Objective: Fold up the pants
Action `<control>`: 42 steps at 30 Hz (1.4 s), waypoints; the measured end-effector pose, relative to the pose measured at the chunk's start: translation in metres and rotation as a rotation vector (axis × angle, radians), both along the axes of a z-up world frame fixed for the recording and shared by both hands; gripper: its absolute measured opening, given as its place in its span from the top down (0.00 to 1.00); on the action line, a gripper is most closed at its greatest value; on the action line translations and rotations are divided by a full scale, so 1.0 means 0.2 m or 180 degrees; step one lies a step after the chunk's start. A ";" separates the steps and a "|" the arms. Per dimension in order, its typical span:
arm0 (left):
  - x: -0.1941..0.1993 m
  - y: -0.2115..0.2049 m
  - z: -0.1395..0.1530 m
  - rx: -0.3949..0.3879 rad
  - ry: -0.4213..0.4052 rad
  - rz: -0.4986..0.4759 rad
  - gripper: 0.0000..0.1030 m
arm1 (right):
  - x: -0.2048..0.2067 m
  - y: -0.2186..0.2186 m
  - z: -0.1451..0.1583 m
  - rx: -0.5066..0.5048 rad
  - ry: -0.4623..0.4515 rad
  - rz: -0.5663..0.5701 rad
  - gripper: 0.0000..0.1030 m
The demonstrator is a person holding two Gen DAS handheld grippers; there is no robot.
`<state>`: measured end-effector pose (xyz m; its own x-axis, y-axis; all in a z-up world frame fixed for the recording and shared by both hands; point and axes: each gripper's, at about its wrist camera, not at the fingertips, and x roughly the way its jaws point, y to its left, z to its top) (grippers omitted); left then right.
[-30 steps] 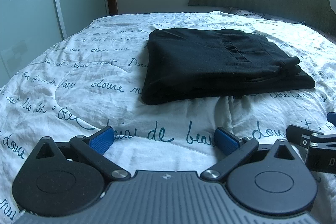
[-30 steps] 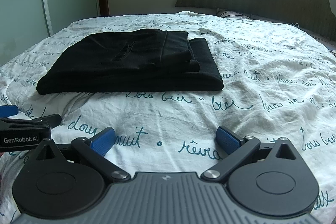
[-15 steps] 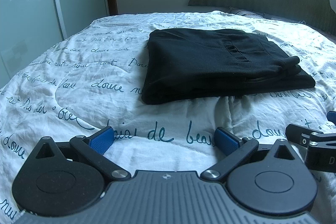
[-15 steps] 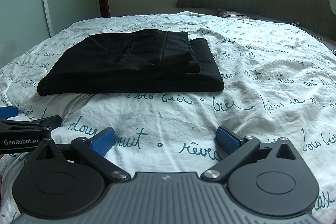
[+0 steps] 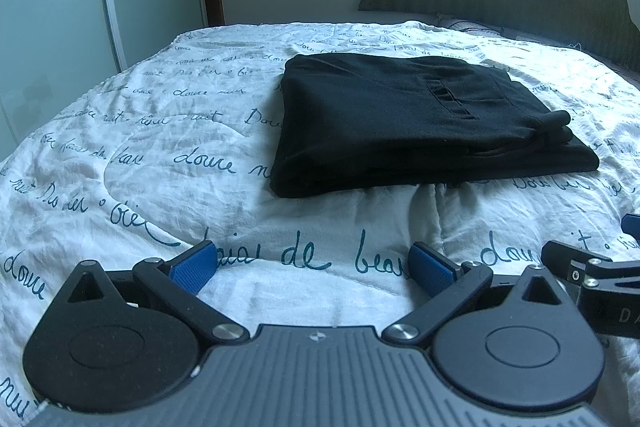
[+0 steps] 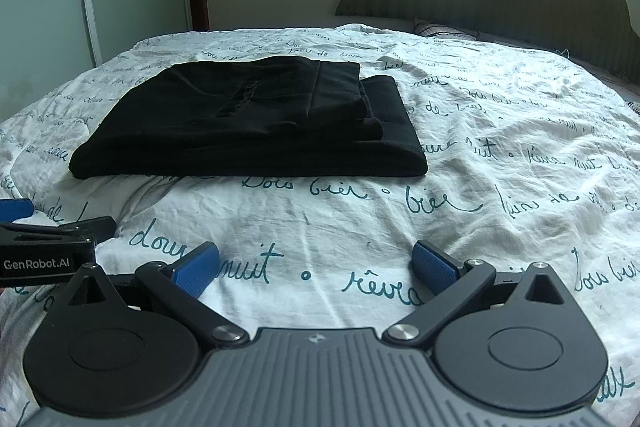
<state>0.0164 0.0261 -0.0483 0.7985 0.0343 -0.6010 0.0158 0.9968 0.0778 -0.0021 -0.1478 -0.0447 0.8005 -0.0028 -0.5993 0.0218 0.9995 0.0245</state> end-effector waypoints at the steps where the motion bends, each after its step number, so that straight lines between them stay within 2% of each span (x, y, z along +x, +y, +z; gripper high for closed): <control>1: 0.00 0.00 0.00 0.0005 0.0000 0.0000 0.00 | 0.00 0.00 0.00 -0.0021 -0.0001 0.0003 0.00; 13: 0.00 0.00 0.00 -0.0011 0.0009 0.0006 0.00 | 0.02 0.06 0.06 -0.0197 0.0033 0.0219 0.00; 17: 0.00 0.00 0.00 -0.0010 0.0011 0.0008 0.00 | 0.03 0.08 0.01 -0.0281 0.0064 0.0229 0.00; 22: 0.01 0.01 0.00 -0.0035 0.0023 0.0008 0.00 | 0.02 0.07 -0.01 -0.0257 0.0012 0.0229 0.00; 27: 0.01 0.01 0.00 -0.0036 0.0026 0.0013 0.00 | 0.04 0.02 -0.01 -0.0056 0.0064 0.0228 0.00; 35: 0.01 0.00 0.00 -0.0049 0.0022 0.0014 0.00 | 0.03 0.03 -0.01 -0.0068 0.0060 0.0227 0.00; 42: -0.03 0.07 0.05 -0.0255 -0.0021 -0.0054 0.00 | 0.03 0.02 0.00 -0.0035 0.0058 0.0264 0.00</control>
